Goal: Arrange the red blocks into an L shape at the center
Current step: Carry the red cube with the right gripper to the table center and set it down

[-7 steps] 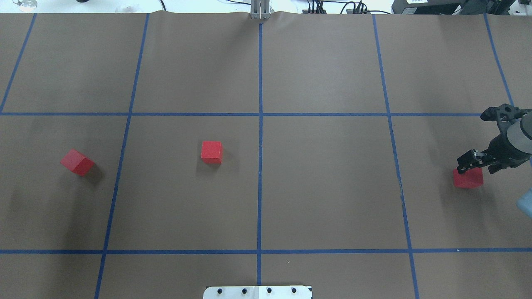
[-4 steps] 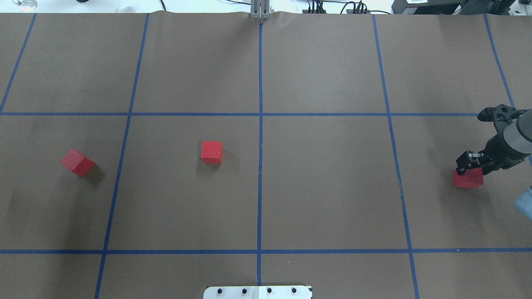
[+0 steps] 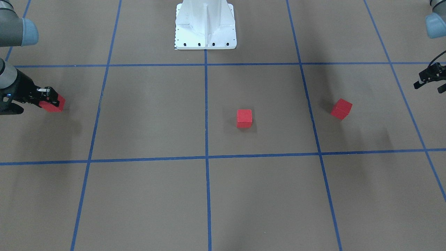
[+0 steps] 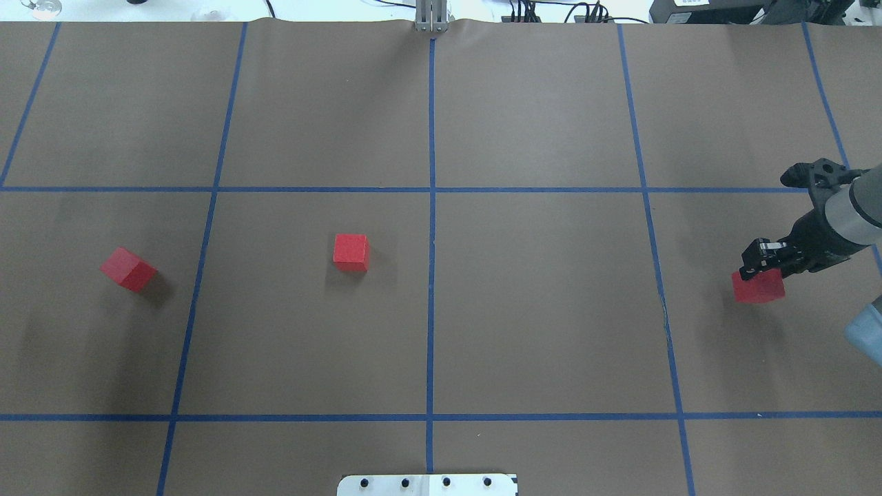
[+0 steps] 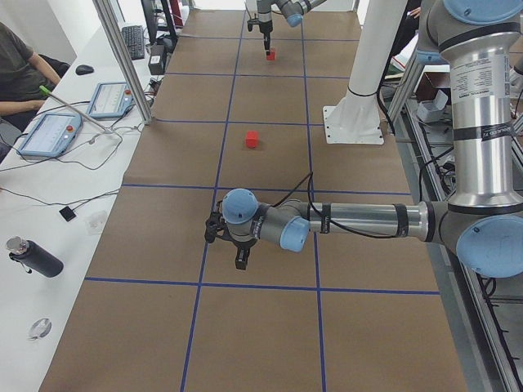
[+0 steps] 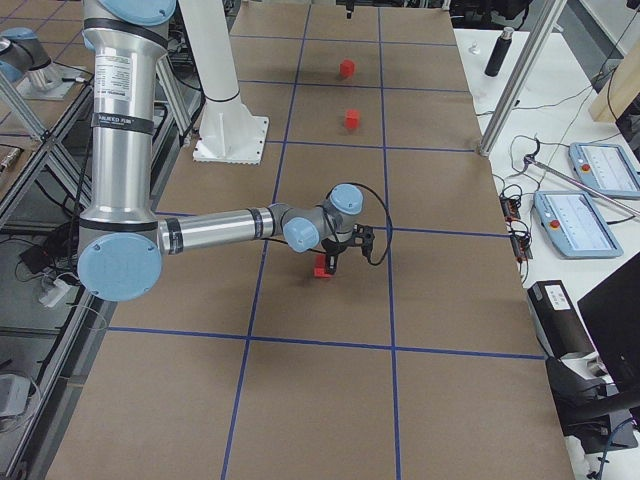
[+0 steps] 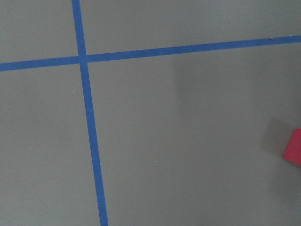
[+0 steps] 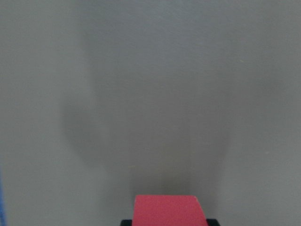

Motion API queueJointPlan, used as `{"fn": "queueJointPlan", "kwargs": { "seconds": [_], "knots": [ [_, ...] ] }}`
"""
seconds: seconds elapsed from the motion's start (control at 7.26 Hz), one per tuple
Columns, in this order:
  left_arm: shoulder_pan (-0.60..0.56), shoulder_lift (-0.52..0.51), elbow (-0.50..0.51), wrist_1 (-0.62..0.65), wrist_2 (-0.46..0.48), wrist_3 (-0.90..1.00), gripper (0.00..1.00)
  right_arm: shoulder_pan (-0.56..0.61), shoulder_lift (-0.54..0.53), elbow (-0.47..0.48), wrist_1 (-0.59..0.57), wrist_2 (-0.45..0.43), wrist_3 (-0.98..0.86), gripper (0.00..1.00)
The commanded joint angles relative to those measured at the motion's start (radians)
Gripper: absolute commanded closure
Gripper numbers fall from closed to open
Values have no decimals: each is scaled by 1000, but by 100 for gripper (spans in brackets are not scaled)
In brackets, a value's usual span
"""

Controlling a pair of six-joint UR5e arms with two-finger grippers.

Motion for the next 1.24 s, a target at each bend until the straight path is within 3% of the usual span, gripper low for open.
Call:
{"fn": "queueJointPlan", "kwargs": {
  "seconds": [0.0, 0.28, 0.41, 0.69, 1.1],
  "knots": [
    [0, 1, -29, 1, 0, -1, 0, -66, 153, 31, -7, -11, 189, 100],
    [3, 4, -34, 0, -8, -1, 0, -175, 291, 26, -15, -64, 359, 100],
    [5, 4, -38, -2, -20, -1, 0, -224, 367, 25, -59, -90, 442, 100],
    [5, 1, -46, -2, -20, -2, 0, -339, 549, 6, -217, -223, 531, 100],
    [6, 1, -57, 0, -20, -2, 0, -419, 704, -148, -222, -276, 561, 100]
  ]
}}
